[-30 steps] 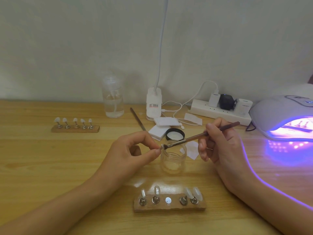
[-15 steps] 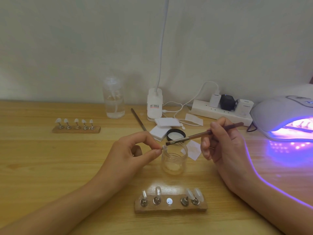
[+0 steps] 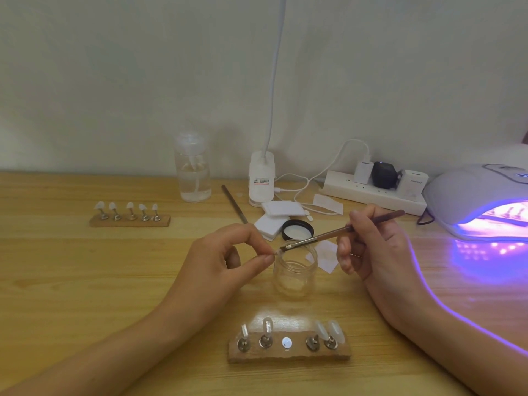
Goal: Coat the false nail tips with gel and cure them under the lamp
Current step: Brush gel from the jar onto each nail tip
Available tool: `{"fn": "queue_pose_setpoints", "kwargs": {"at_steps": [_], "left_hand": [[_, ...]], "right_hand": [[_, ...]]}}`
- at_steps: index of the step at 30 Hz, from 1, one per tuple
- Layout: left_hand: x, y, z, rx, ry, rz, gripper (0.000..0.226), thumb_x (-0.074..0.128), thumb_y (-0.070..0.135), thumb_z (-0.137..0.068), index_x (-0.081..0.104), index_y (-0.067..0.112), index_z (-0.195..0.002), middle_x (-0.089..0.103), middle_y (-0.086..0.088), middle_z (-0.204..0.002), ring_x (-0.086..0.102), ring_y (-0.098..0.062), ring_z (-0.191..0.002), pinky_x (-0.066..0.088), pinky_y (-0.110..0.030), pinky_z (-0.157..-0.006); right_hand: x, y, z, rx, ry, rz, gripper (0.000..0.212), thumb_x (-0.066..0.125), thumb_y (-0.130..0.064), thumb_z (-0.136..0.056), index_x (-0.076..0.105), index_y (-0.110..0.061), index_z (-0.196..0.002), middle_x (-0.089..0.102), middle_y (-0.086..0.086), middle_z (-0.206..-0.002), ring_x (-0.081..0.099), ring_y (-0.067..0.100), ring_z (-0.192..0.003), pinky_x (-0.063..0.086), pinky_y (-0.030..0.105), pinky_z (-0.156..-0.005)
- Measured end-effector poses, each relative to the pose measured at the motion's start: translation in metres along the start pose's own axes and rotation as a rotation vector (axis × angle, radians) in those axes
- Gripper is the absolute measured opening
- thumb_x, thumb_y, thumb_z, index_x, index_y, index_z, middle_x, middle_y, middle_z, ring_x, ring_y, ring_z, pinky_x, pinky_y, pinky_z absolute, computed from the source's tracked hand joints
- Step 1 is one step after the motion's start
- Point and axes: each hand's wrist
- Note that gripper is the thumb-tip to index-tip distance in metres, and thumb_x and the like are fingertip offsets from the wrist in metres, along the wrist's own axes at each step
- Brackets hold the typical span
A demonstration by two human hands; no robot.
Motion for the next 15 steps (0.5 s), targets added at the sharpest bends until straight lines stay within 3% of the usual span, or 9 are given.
{"fn": "queue_pose_setpoints", "kwargs": {"at_steps": [15], "left_hand": [[-0.0001, -0.0008, -0.0001, 0.014, -0.004, 0.005, 0.012, 0.077, 0.015, -0.081, 0.07, 0.022, -0.075, 0.047, 0.02, -0.048, 0.034, -0.004, -0.046, 0.03, -0.008, -0.05]], "right_hand": [[-0.0018, 0.0007, -0.0006, -0.011, -0.013, -0.047, 0.022, 0.059, -0.033, -0.091, 0.057, -0.023, -0.071, 0.058, 0.005, -0.058, 0.054, 0.015, -0.045, 0.045, 0.02, -0.042]]}}
Point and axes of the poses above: each hand's wrist, its own z-axis away from the middle knuckle, its own x-axis out of the palm, y = z × x
